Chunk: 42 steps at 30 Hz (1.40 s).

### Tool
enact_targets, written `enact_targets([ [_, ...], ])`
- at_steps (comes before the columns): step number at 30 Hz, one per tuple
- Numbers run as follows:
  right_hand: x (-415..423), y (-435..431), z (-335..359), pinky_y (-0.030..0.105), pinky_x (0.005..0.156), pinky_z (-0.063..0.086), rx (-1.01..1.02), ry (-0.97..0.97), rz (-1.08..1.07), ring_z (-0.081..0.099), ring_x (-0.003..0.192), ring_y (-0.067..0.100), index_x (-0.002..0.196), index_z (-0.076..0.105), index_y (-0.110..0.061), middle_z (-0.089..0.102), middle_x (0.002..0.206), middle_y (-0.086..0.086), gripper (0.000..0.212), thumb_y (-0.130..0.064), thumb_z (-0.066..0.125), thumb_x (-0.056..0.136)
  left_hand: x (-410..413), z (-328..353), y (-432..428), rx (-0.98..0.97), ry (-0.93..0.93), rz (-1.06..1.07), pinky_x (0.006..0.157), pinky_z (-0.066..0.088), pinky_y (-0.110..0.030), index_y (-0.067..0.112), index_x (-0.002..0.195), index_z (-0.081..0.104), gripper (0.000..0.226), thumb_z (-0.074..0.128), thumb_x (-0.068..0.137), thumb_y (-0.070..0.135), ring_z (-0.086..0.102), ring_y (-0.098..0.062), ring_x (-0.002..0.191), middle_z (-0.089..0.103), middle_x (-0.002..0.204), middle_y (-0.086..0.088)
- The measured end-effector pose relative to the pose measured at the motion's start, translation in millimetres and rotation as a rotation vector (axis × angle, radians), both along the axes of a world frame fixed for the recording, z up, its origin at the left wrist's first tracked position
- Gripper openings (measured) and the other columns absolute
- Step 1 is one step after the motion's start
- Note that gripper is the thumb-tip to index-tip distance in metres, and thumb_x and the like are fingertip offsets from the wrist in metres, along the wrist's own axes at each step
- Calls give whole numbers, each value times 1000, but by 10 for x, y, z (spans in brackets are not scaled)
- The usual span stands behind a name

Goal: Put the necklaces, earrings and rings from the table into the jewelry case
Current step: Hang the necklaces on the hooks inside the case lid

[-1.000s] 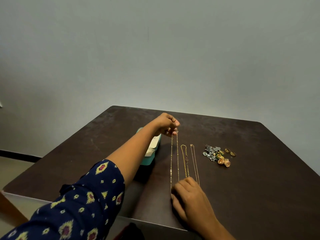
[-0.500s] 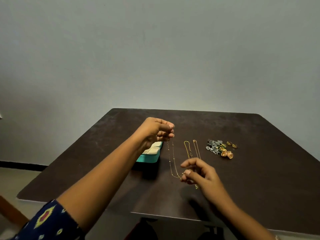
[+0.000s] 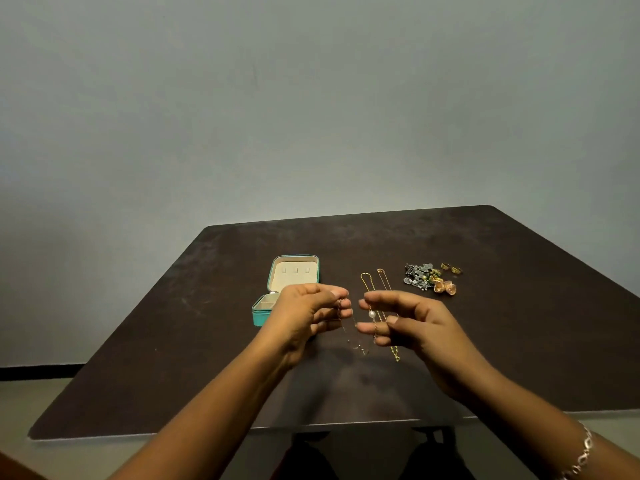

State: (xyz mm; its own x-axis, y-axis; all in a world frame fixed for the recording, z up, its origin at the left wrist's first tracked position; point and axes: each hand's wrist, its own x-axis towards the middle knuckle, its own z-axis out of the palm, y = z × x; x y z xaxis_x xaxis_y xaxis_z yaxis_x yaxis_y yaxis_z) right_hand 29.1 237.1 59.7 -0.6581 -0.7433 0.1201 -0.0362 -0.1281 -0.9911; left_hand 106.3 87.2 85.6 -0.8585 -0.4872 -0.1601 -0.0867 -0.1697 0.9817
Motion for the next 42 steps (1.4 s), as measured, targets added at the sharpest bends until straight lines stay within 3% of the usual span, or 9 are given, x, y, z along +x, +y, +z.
enact_targets([
  [7,93,6,18,20,66,54,-45,45,38,69,91,20,113,56,-18,64,116,1,46,15,36,88,45,-1,138,-17,56,-44,76,54,-33,5,89,64,14,50,90,2,66,-19,71,68,77,-10],
  [16,162,2,-6,28,76,56,-63,67,87,67,94,19,115,54,-24,64,117,-2,48,14,40,89,82,33,191,64,69,-77,63,56,-28,-1,110,54,25,55,86,-4,67,-18,62,68,71,-9],
  [23,143,14,-100,20,52,50,-87,129,-92,69,76,18,103,60,-10,70,96,5,33,14,44,86,97,100,155,29,69,-111,61,55,-27,5,103,54,27,57,81,-10,63,-16,53,68,64,-8],
  [26,49,12,-169,20,66,48,-18,164,-121,63,92,13,99,64,-13,69,98,3,32,8,57,77,105,136,152,56,87,-140,61,56,-28,5,100,55,23,53,83,-11,62,-16,51,66,73,-13],
  [28,27,1,-197,20,76,49,-1,87,-21,60,103,8,98,67,-18,69,104,-1,38,-1,58,65,114,150,171,85,92,-183,61,56,-28,4,97,57,20,51,84,-10,62,-15,50,65,74,-13],
  [31,39,-16,-223,19,73,52,-58,-214,132,64,90,15,90,67,-10,69,95,6,28,-3,59,64,123,164,195,138,92,-234,60,56,-27,4,94,59,16,51,85,-7,63,-15,53,67,71,-11],
  [35,12,-11,-254,27,73,42,-22,-370,156,57,82,17,90,63,-1,63,91,14,31,-14,68,62,128,184,178,191,123,-206,58,55,-26,5,92,61,11,52,87,1,61,-15,54,67,66,-7],
  [37,-19,3,-255,28,76,48,-39,-421,143,62,83,17,81,62,0,67,89,14,25,-12,68,60,124,190,145,219,137,-155,59,54,-27,5,93,62,11,54,87,5,59,-13,52,65,65,-5],
  [42,-73,24,-254,28,74,57,-135,-511,150,68,87,23,71,68,-3,70,87,17,50,-23,89,30,80,190,22,358,130,-13,53,53,-25,7,81,61,6,56,85,8,50,-11,45,55,55,-2],
])
